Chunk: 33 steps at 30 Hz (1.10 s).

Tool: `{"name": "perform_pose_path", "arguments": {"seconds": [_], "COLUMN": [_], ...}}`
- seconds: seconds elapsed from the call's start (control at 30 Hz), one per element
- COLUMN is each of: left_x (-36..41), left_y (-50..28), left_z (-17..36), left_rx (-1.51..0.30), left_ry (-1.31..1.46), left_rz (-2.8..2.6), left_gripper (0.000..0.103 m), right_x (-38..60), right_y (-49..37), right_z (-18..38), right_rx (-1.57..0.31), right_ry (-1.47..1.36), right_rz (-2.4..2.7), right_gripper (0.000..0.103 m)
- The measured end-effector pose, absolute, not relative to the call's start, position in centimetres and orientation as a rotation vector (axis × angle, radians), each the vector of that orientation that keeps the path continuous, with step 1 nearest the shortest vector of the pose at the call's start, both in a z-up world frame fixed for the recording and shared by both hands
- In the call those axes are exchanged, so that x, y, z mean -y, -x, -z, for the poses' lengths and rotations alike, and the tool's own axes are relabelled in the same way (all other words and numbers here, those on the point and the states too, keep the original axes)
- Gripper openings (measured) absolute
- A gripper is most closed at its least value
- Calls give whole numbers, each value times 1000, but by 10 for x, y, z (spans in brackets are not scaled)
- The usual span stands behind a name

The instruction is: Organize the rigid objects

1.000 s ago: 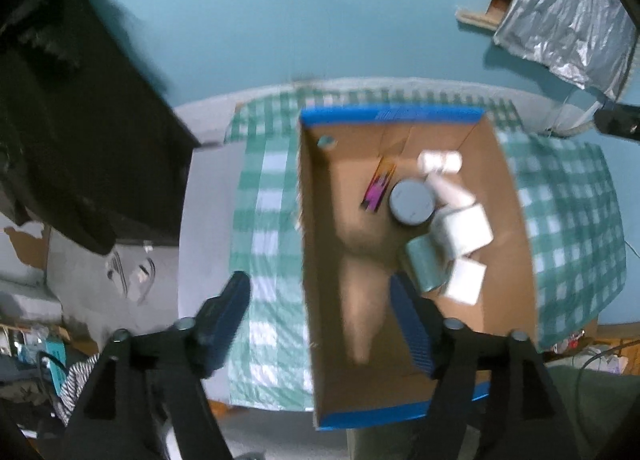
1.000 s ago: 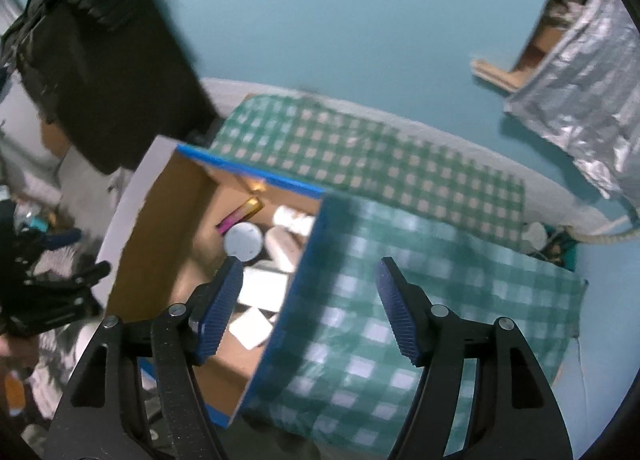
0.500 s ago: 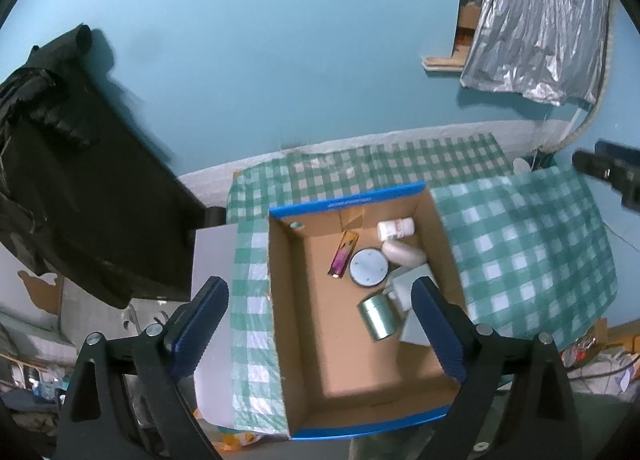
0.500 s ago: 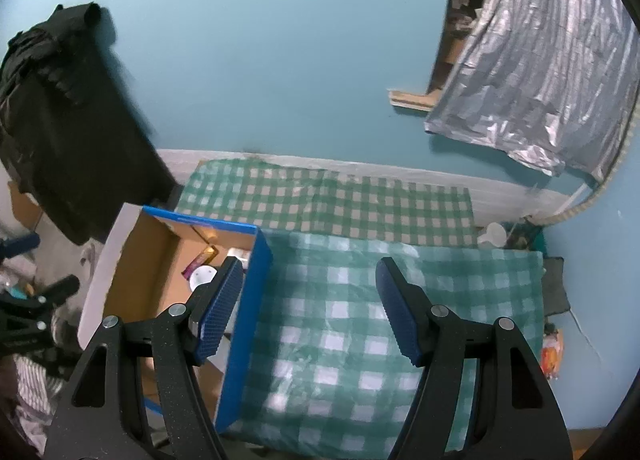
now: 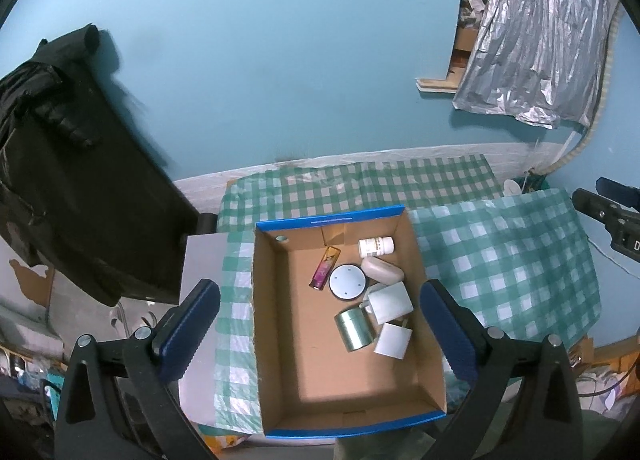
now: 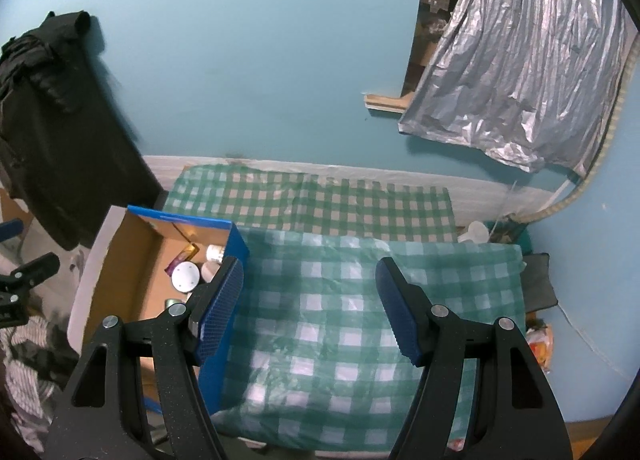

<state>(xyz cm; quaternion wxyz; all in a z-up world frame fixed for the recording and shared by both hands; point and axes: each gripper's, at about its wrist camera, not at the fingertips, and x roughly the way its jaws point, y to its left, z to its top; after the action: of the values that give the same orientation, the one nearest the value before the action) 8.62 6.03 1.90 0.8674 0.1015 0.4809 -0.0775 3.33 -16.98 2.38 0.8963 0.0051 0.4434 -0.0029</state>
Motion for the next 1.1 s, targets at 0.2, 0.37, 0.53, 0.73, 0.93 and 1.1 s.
{"name": "perform_pose_path", "arguments": {"seconds": [0.2, 0.37, 0.53, 0.73, 0.93, 1.1], "left_x": [-53, -46, -41, -40, -39, -41], "left_y": [-82, -82, -81, -81, -81, -81], "left_z": [-24, -25, -27, -26, -27, -28], "left_rx": [-989, -989, -981, -985, -990, -982], "left_ry": [-219, -226, -249, -262, -263, -266], "left_rz": [167, 185, 186, 190, 197, 196], "left_gripper": [101, 101, 101, 101, 101, 101], "right_x": [174, 178, 180, 181, 176, 173], "right_y": [-31, -31, -32, -32, -33, -36], "right_z": [-25, -25, -25, -25, -23, -22], "right_rx": [-921, -923, -926, -926, -933, -935], "right_ry": [-8, -11, -16, -17, -14, -7], "right_rz": [10, 17, 20, 17, 11, 10], "right_gripper": [68, 68, 68, 68, 68, 68]}}
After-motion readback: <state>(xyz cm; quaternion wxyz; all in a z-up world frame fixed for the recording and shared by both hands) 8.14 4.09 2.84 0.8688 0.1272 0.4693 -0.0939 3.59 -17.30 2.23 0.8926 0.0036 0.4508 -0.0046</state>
